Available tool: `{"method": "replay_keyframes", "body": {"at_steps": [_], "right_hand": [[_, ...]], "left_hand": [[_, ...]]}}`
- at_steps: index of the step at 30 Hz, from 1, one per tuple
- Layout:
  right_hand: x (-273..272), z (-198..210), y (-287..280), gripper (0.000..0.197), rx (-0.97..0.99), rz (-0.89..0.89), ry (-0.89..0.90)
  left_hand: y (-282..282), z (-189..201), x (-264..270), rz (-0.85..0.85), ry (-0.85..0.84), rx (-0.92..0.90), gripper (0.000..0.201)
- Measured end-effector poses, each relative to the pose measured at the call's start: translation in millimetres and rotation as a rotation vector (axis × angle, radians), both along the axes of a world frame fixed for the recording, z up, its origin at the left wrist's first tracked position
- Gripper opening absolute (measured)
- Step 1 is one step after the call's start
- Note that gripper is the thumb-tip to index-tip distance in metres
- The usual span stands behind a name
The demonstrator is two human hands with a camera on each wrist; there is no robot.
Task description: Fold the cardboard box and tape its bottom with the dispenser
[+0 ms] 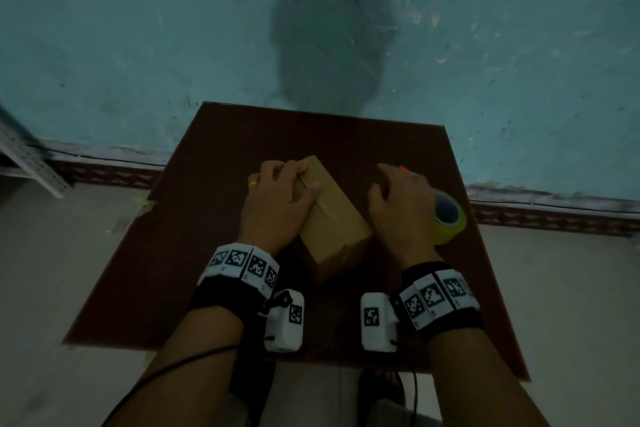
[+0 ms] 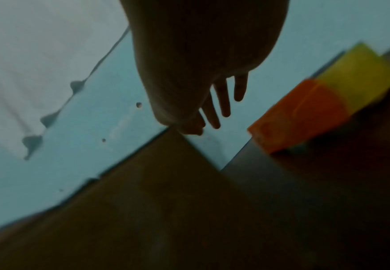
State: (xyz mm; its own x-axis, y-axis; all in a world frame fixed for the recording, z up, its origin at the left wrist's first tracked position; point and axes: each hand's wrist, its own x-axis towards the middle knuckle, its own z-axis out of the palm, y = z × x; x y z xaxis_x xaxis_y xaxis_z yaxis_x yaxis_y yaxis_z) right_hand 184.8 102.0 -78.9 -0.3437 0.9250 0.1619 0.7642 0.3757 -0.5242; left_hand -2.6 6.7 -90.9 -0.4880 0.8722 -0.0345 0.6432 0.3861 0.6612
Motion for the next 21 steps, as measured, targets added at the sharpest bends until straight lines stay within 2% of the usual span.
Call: {"method": "replay_keyframes", "body": {"at_steps": [3,6,10,13,17,19,21], "right_hand": [[21.1,-13.4,14.8,0.043,0.0,-0.17,-0.258],[34.3,-26.5,23.5,0.051,0.022,-0.198,-0.357],[41.0,-35.3,27.1,0.061,0.014,-0.288,-0.234],[49.0,-41.1,30.5,0.064,-0.034,-0.349,-0.289],[54.7,-43.1,32.0,0.035,-0.119,-0.312,-0.372],[57.0,-46.0,35.9,0.031,-0.174,-0.276,-0.304],[56.8,-40.2,38.1,0.038,-0.202,-0.216,-0.143]], "left_hand": [[3.2,3.8,3.5,0.075,0.055,-0.036,0.047],[3.1,6.3,2.4,0.122,0.048,-0.059,0.05],[2.2,9.5,2.7,0.158,-0.005,-0.071,0.054],[0.8,10.9,2.2,0.18,0.0,-0.073,0.053],[-2.5,14.3,-2.2,0.198,-0.04,-0.088,0.056],[-3.8,15.3,-4.9,0.195,-0.045,-0.096,0.056],[-4.6,15.3,-6.8,0.198,-0.087,-0.078,0.055]]}}
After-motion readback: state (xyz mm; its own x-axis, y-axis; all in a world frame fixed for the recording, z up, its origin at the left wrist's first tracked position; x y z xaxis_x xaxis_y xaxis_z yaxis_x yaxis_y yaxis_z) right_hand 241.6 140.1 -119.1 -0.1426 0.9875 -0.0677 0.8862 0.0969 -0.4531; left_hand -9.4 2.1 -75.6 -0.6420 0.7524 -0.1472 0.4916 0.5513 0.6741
